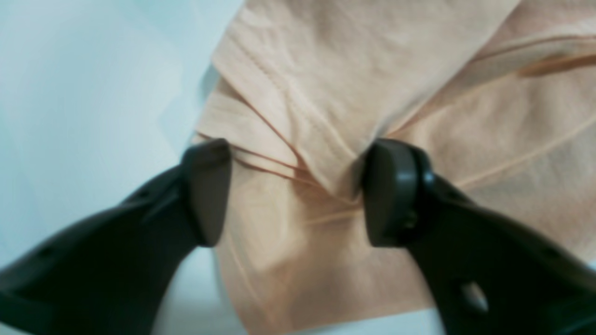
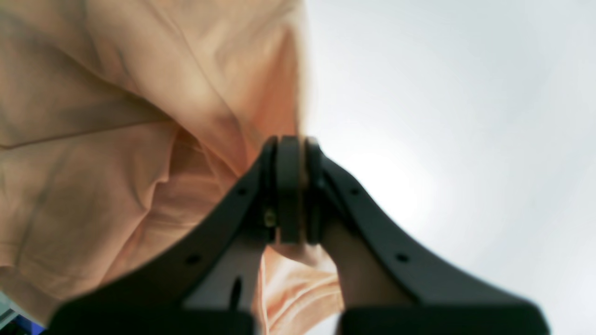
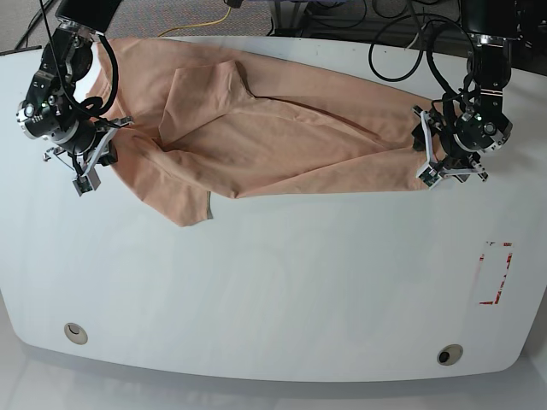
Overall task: Layout the t-shirt on the table in an organized manner, then fold the t-shirt properly
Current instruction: 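Close the left gripper on the shirt edge fold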
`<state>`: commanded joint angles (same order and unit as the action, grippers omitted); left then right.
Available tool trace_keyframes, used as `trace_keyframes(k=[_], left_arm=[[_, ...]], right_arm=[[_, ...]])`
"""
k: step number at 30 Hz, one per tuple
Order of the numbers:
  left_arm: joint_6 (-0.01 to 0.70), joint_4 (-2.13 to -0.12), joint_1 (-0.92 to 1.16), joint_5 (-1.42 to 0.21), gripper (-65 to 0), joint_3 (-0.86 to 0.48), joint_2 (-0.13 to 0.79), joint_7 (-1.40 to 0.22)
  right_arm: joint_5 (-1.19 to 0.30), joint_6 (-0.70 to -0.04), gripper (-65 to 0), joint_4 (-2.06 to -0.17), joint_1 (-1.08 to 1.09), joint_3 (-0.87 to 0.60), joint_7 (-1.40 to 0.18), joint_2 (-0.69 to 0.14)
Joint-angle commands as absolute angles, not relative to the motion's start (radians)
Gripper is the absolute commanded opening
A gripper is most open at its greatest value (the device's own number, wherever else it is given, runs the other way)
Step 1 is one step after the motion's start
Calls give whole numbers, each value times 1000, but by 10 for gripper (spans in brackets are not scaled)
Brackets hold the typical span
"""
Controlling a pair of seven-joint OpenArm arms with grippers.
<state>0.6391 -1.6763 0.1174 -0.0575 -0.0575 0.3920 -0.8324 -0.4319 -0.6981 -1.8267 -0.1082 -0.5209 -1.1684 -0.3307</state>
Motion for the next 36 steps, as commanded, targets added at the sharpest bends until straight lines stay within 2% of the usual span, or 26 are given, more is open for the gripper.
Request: trace_keyframes(k=[5,8,21,36], left_arm=[[639,-1676,116,-58,-586,-58,392,-832],[639,-1676,114,-58,-644,-58,392,-832],[639,-1685,108,-58,-650,-61,392,-832],[639,-1692,-4,-58,-650,-61,392,-835]], right_arm=[[-432,-698,-650,-1827,-108,-521,-1168,-331],[-432,-698,-650,-1827,-108,-521,-1168,-331],[-432,-698,-650,-1827,-107,-521,-1168,-331],[-430,-698,-650,-1827,-38,-521,-1173,-337]])
